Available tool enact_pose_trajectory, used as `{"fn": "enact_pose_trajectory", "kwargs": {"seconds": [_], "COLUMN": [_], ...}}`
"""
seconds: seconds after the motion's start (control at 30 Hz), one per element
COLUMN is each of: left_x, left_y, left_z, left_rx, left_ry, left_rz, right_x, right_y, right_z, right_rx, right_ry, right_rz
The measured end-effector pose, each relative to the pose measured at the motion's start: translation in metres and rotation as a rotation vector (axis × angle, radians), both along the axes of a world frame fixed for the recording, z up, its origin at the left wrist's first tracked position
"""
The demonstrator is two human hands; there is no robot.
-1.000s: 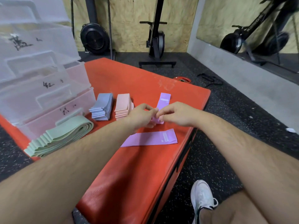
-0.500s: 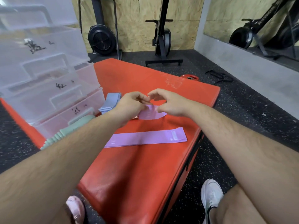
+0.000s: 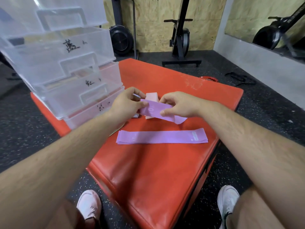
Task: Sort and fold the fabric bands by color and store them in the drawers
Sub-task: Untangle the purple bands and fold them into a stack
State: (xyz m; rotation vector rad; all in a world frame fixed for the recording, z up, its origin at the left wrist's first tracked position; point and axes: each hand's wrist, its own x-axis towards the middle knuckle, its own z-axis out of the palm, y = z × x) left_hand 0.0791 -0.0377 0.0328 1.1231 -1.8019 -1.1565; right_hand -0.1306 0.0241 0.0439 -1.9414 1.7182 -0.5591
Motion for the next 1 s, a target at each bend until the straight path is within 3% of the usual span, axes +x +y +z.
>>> {"fn": "enact_pose_trajectory", "kwargs": {"seconds": [0.23, 0.47, 0.67, 1.0], "left_x": [0.032, 0.051, 0.059, 0.063], "left_y": [-0.008, -0.004, 0.007, 0.01], "left_z": [-0.002, -0.01, -0.023, -0.066], "left_rx": [-0.017, -0.091, -0.224, -0.488], "left_ry": [0.002, -0.095, -0.415, -0.655], "left_rz": [0.064, 0.149, 0.106, -0.047], "right_x": [-0.034, -0.074, -0.085, -0.062], "right_y": [0.022, 0.054, 0.079, 0.087], "right_z": [0.0, -0.002, -0.015, -0.049], "right_rx": [0.089, 0.133, 0.184, 0.158], "right_ry": [0.33, 0.123, -0.204, 0.078], "right_rz": [-0.062, -0.217, -0.344, -0.434]}}
